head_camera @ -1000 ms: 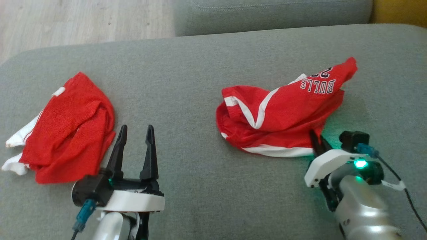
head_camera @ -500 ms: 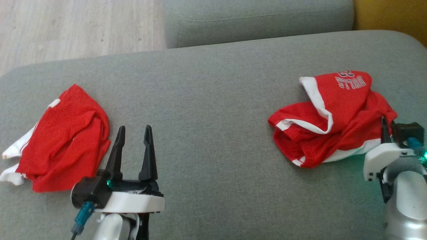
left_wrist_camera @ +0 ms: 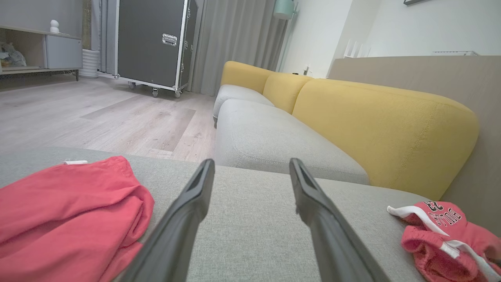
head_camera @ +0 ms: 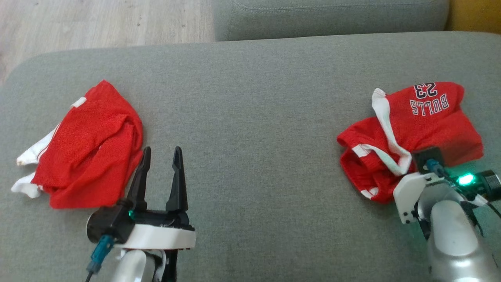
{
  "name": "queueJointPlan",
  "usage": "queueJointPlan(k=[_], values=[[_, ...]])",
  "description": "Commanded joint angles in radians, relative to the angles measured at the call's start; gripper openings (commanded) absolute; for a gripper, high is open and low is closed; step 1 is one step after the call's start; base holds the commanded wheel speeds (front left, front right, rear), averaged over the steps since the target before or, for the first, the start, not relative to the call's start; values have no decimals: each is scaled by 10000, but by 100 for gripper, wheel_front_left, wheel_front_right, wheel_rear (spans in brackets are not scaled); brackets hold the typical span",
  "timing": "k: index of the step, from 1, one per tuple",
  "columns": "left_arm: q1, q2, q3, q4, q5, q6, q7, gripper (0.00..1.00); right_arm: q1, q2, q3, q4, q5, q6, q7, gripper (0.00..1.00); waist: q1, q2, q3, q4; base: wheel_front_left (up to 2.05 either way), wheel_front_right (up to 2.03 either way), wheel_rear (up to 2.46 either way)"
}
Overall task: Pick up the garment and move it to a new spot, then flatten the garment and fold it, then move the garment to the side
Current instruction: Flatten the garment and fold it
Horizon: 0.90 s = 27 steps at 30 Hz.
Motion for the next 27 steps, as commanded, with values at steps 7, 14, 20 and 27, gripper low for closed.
queueJointPlan(k=[7, 14, 20, 27], values=[[-345, 8, 458, -287, -5, 25, -51, 100, -266, -25, 476, -722, 1327, -7, -861, 100, -1, -1, -170, -464, 0, 0, 0], [-262, 8, 558, -388, 17, 59, -51, 100, 385, -25, 1130, -2119, 2938, -7, -1716, 100, -1, -1, -385, -1080, 0, 0, 0], [-137, 8, 643, -386, 29, 27, -51, 100, 1386, -24, 1853, -3473, 4035, -7, -2257, 100, -1, -1, -634, -1421, 0, 0, 0], [47, 8, 667, -427, 27, 30, -51, 100, 2772, -24, 2405, -4285, 4808, -7, -2455, 100, -1, -1, -901, -1486, 0, 0, 0]])
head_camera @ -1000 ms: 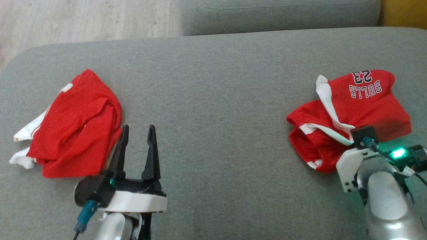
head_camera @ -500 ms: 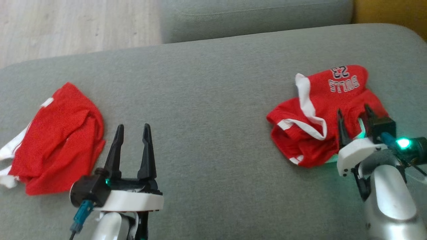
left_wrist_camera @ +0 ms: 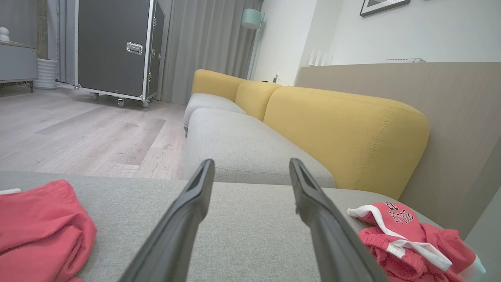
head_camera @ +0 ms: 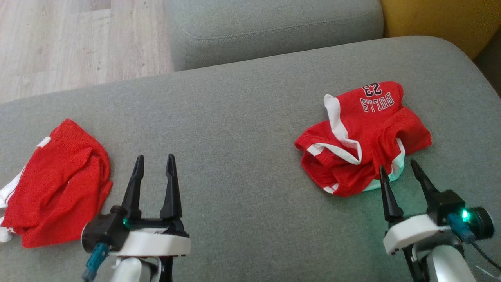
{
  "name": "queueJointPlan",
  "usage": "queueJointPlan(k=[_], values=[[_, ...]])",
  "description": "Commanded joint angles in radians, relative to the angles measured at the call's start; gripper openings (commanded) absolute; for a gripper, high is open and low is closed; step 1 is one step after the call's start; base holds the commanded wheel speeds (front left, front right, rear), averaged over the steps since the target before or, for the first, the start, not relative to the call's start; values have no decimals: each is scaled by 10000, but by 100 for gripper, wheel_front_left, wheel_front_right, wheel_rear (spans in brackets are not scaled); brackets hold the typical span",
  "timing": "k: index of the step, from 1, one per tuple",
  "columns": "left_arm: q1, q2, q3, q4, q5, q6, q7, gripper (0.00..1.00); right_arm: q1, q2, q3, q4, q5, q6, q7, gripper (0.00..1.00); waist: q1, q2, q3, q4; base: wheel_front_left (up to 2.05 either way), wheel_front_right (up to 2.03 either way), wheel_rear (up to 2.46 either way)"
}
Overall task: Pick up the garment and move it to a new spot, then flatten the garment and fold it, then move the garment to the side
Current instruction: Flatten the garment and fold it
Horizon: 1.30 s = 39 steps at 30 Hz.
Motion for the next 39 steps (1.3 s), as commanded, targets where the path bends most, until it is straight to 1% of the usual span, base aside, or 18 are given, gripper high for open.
queueJointPlan(k=[1, 5, 9, 12, 15, 20, 22, 23, 25, 32, 35, 36, 37, 38, 39], values=[[-222, 6, 405, -405, 28, 20, -51, 100, -219, -38, 261, -493, 111, -7, -141, 100, 1, -1, -33, -14, 0, 0, 0], [-145, 6, 383, -399, 74, -14, -51, 100, -93, -38, 510, -662, 127, -7, -131, 100, 1, -1, -94, 28, 0, 0, 0], [-112, 6, 364, -396, 90, -28, -51, 100, -69, -38, 1154, -578, 149, -7, 98, 100, 1, -1, -141, 144, 0, 0, 0], [-106, 6, 342, -376, 109, -37, -51, 100, -131, -38, 1652, -159, 150, -7, 568, 100, 1, -1, -150, 286, 0, 0, 0], [-100, 6, 300, -358, 99, -40, -51, 100, -302, -38, 1809, 467, 298, -7, 961, 100, 1, -1, -126, 477, 0, 0, 0], [-91, 6, 208, -333, 118, -29, -51, 100, -806, -38, 1636, 1662, 975, -7, 1239, 100, 1, -1, 52, 787, 0, 0, 0], [-140, 6, 198, -318, 121, -37, -51, 100, -1070, -37, 1501, 2139, 1194, -7, 1231, 100, 1, -1, 153, 902, 0, 0, 0], [-140, 6, 198, -318, 121, -37, -51, 100, -1070, -37, 1501, 2139, 1194, -7, 1231, 100, 1, -1, 153, 902, 0, 0, 0], [-208, 6, 185, -292, 128, -54, -51, 100, -1338, -37, 1415, 2612, 1534, -7, 1156, 100, 1, -1, 243, 1011, 0, 0, 0], [-368, 6, 149, -233, 142, -83, -51, 100, -2132, -37, 794, 4077, 1615, -7, 631, 100, 1, -1, 434, 1240, 0, 0, 0], [-394, 6, 181, -211, 146, -97, -51, 100, -2381, -37, 703, 4597, 1734, -7, 445, 100, 1, -1, 456, 1269, 0, 0, 0], [-399, 6, 187, -211, 144, -93, -51, 100, -2462, -37, 709, 4765, 1780, -7, 401, 84, 1, -1, 464, 1272, 0, 0, 0], [-408, 6, 184, -211, 140, -86, -51, 100, -2542, -37, 723, 4918, 1801, -7, 342, 28, 1, -1, 471, 1273, 0, 0, 0], [-418, 6, 173, -211, 135, -80, -51, 100, -2621, -37, 737, 5065, 1830, -7, 284, 0, 1, -1, 477, 1273, 0, 0, 0], [-430, 6, 158, -212, 127, -72, -51, 100, -2707, -37, 780, 5195, 1879, -7, 222, 0, 1, -1, 484, 1273, 0, 0, 0]])
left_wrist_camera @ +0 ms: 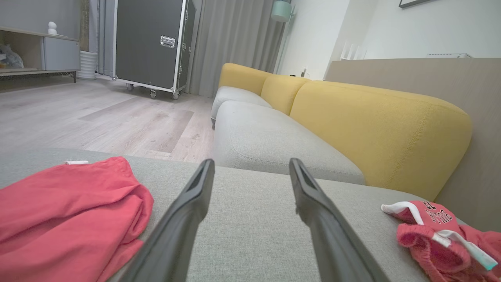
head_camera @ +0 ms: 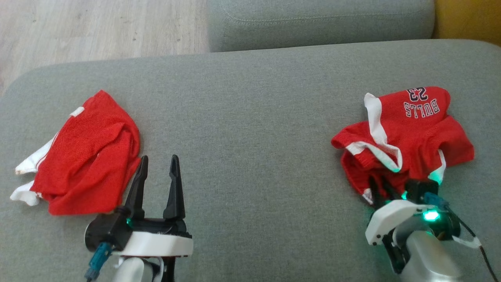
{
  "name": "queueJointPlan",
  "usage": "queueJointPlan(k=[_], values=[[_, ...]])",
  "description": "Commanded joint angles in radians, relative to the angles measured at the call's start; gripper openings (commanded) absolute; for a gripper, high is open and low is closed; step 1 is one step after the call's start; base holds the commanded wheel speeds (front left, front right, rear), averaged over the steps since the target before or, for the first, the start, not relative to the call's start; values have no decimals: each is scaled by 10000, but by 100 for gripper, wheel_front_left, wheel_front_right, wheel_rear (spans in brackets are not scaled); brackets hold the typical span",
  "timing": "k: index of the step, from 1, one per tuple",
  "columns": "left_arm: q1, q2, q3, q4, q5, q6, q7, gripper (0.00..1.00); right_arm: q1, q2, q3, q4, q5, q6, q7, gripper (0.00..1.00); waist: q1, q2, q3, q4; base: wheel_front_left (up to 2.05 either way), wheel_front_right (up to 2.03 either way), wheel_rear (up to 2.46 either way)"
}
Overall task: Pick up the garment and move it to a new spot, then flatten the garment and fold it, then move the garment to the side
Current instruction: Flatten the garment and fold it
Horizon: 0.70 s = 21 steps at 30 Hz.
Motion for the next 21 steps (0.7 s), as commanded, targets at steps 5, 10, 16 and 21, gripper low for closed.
queueJointPlan(k=[5, 10, 16, 21], values=[[-531, 6, 163, -293, 58, 27, -51, 100, -798, -26, 658, 179, 236, -7, -405, 0, -1, 0, 52, 32, 0, 0, 0], [-594, 6, 41, -271, -1, 44, -51, 100, -1470, -26, 1507, 198, 237, -7, -582, 0, -1, 0, 145, 204, 0, 0, 0], [-656, 6, -30, -216, -57, 46, -51, 100, -2117, -26, 2668, 56, 224, -7, -292, 0, -1, 0, 228, 537, 0, 0, 0], [-691, 6, -144, -195, -132, 59, -51, 100, -2575, -26, 3755, 15, 332, -7, 215, 0, -1, 0, 366, 885, 0, 0, 0]])
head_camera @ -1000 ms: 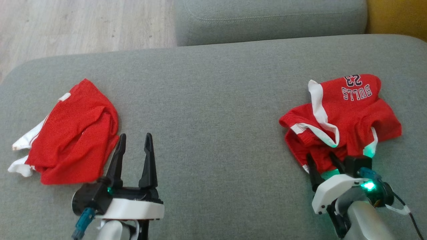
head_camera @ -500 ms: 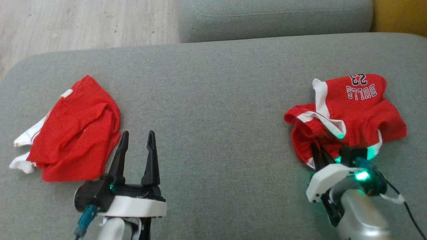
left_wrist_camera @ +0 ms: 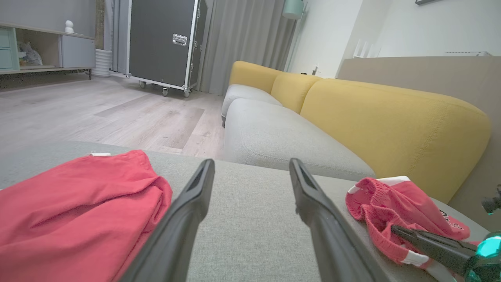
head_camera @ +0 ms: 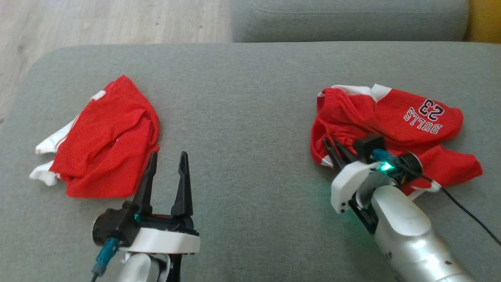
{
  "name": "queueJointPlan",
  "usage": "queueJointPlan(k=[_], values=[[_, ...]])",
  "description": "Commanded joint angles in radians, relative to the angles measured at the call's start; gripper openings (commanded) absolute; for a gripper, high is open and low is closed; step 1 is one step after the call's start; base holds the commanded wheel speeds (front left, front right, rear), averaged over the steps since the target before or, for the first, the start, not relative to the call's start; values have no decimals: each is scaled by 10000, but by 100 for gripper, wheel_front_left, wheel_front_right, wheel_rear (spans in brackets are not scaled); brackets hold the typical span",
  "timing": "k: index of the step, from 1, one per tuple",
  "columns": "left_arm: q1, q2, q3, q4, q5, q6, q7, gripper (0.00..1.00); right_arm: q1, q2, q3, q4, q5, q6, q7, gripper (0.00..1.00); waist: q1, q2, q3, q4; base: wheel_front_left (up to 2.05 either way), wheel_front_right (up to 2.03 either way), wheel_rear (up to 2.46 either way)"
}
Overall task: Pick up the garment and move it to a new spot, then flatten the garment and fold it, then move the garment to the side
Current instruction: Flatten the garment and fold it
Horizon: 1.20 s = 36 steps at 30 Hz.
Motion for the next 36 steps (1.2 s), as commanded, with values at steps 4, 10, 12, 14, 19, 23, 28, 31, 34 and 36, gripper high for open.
queueJointPlan(k=[4, 10, 12, 14, 19, 23, 28, 31, 34, 36], values=[[-523, 6, 122, -244, -174, 64, -51, 100, -773, 53, 1131, -360, 457, -7, 304, 0, 0, 0, 245, 438, 0, 0, 0], [-626, 6, 30, -269, -250, 93, -51, 100, -1121, 53, 1961, -382, 1200, -7, 543, 0, 0, 0, 473, 661, 0, 0, 0], [-668, 6, 14, -270, -267, 102, -51, 100, -1312, 53, 2051, -240, 1418, -7, 568, 0, 0, 0, 556, 686, 0, 0, 0], [-704, 6, -9, -253, -271, 109, -51, 100, -1482, 53, 2055, -59, 1463, -7, 464, 100, 0, 0, 606, 688, 0, 0, 0], [-735, 6, 101, -197, -240, 135, -51, 100, -1557, 53, 2371, -116, 1912, -7, 45, 100, 0, 0, 504, 404, 0, 0, 0], [-674, 6, 271, -207, -181, 106, -51, 100, -1410, 53, 2355, -345, 2200, -7, -423, 100, 0, 0, 221, -16, 0, 0, 0], [-473, 6, 438, -286, -85, 97, -51, 100, -1063, 53, 1910, -530, 1974, -7, -730, 100, 0, 0, -193, -622, 0, 0, 0], [-345, 6, 490, -348, -81, 126, -51, 100, -778, 53, 1380, -551, 1504, -7, -794, 100, 0, 0, -421, -920, 0, 0, 0], [-217, 6, 506, -411, -86, 172, -51, 100, -455, -14, 548, -698, 966, -7, -861, 100, 0, 0, -590, -1152, 0, 0, 0], [-125, 6, 514, -448, -88, 193, -51, 100, -123, -61, -231, -929, 675, -7, -923, 100, 0, 0, -700, -1274, 0, 0, 0]])
